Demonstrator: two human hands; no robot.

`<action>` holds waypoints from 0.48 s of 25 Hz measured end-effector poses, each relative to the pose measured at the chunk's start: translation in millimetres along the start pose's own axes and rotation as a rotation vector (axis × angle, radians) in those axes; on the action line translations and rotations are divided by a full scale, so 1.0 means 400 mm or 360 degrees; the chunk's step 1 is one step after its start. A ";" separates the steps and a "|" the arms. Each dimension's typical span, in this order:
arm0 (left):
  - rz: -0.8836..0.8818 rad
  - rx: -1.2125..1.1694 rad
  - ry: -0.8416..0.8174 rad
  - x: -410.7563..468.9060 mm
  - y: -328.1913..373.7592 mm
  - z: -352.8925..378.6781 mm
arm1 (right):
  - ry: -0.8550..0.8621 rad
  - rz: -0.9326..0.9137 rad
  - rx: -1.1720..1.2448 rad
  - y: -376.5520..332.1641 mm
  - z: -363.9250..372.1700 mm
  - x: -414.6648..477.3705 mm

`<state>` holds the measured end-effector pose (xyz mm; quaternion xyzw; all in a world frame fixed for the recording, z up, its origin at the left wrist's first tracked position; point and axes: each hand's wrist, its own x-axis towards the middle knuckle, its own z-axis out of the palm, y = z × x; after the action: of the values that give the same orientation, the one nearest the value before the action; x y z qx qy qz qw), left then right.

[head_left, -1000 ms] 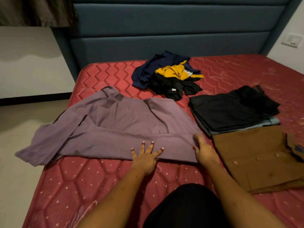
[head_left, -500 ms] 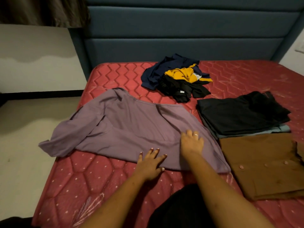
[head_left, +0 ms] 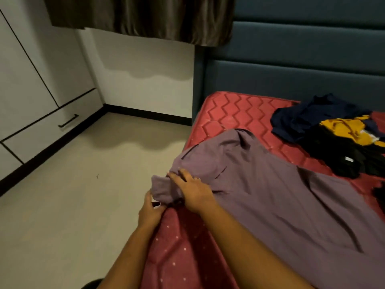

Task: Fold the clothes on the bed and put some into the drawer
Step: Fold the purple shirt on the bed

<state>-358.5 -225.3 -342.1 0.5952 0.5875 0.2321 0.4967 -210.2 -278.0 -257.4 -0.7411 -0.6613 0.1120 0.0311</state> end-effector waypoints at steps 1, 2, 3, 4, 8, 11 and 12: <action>0.0050 -0.0107 -0.0014 0.023 -0.004 0.008 | -0.0041 0.0037 -0.0055 -0.015 0.005 0.028; 0.0074 -0.0179 0.0050 0.046 -0.004 0.013 | -0.0073 0.0074 -0.0130 -0.026 0.012 0.061; 0.0085 -0.0263 0.0141 0.056 0.004 0.020 | -0.0109 0.0102 -0.0182 -0.025 0.015 0.079; 0.0067 -0.0399 0.0244 0.061 0.025 0.024 | -0.0153 0.0143 -0.0195 -0.019 0.011 0.092; 0.0182 -0.1128 0.0370 0.105 0.173 0.021 | -0.0311 0.0201 0.0656 0.035 -0.098 0.145; 0.0883 -0.0839 0.0516 0.085 0.339 0.026 | 0.0217 0.0445 0.1625 0.121 -0.209 0.205; 0.1205 -0.0511 0.0542 0.081 0.372 0.038 | 0.0555 0.0696 0.1828 0.169 -0.214 0.238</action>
<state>-269.1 -172.9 -229.5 0.6369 0.3582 0.5807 0.3590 -117.3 -183.6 -199.2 -0.7315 -0.3145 0.3302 0.5069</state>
